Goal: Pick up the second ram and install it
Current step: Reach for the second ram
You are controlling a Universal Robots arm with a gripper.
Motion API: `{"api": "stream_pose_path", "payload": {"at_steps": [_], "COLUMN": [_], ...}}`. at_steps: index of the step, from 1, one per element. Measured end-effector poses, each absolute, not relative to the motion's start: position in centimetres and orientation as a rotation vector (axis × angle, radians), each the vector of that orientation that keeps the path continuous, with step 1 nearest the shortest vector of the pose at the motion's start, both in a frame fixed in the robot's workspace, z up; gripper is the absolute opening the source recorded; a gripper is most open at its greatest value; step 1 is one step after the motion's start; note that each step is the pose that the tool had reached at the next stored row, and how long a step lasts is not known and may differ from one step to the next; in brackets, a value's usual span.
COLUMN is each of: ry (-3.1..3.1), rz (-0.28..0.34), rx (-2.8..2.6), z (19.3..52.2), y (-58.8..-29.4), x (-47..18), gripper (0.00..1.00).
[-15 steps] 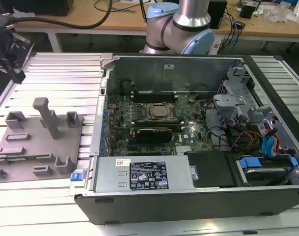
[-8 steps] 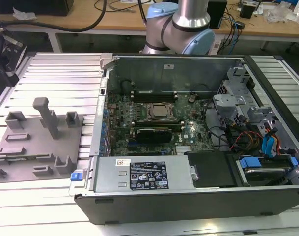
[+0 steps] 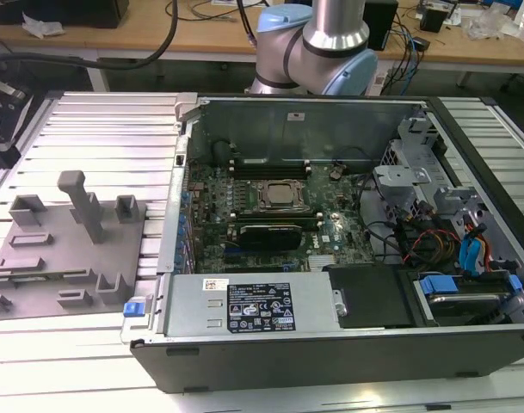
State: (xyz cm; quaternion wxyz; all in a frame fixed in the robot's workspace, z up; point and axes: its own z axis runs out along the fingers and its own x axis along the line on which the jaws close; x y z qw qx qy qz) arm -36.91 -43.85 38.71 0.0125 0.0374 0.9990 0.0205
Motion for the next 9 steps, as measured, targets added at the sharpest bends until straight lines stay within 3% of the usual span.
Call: {"api": "stream_pose_path", "payload": {"at_steps": [9], "ry": [3.114], "rz": [0.064], "rx": [0.116], "z": [38.70], "y": [-43.89], "x": [-36.91], "gripper": [0.11]}}
